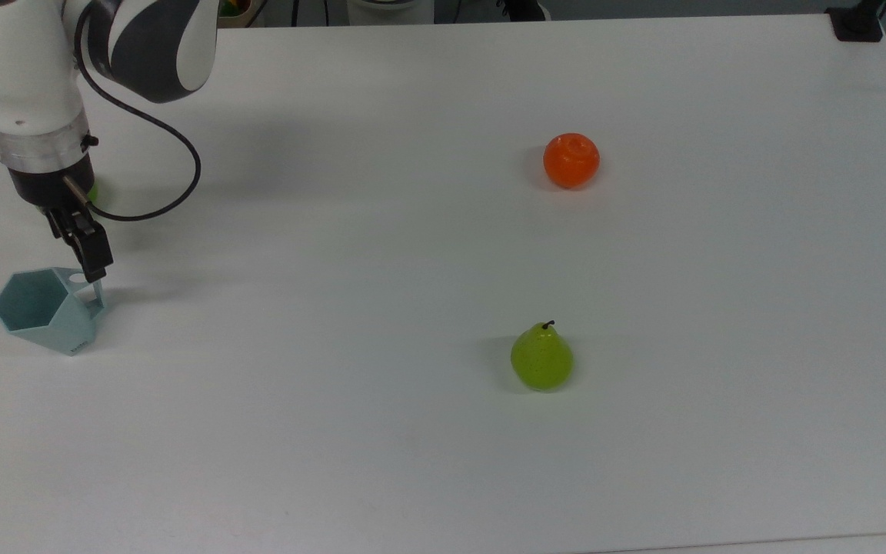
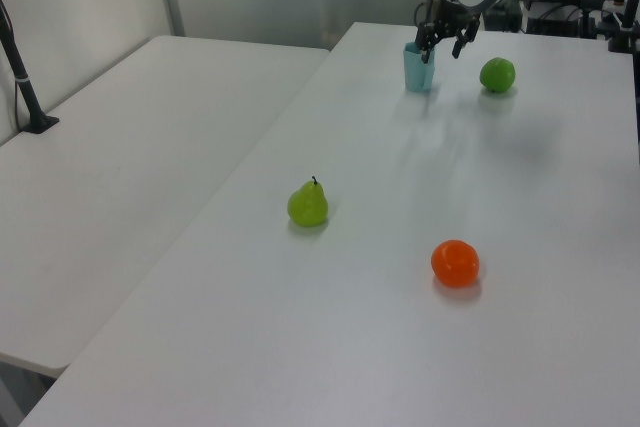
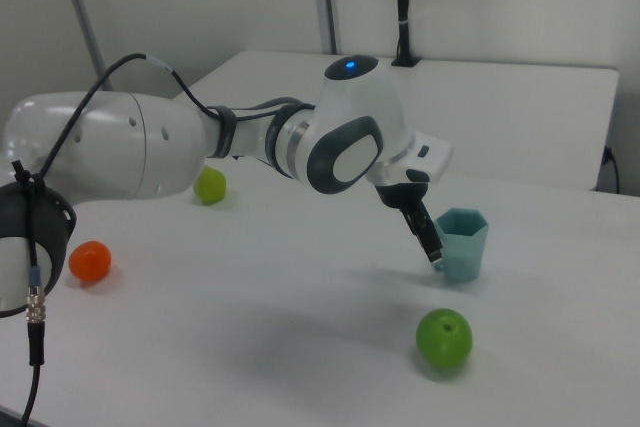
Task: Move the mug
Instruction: 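Lower the open gripper onto the rim of the light-blue mug, then close the gripper on the mug rim and grip it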
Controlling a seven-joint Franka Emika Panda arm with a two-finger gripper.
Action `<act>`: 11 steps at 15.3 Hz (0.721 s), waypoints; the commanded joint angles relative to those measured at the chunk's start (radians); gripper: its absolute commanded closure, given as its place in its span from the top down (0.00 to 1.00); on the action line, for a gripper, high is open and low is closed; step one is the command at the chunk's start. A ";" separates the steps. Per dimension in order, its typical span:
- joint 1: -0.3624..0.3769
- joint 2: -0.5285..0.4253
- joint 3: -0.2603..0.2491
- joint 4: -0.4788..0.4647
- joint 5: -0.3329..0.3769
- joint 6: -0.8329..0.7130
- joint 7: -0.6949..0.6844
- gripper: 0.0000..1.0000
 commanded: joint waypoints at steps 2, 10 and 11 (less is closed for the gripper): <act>0.003 0.044 0.004 0.016 0.015 0.077 0.027 0.85; 0.011 0.106 0.005 0.021 0.014 0.191 0.044 0.81; 0.016 0.107 0.005 0.021 0.012 0.200 0.044 0.78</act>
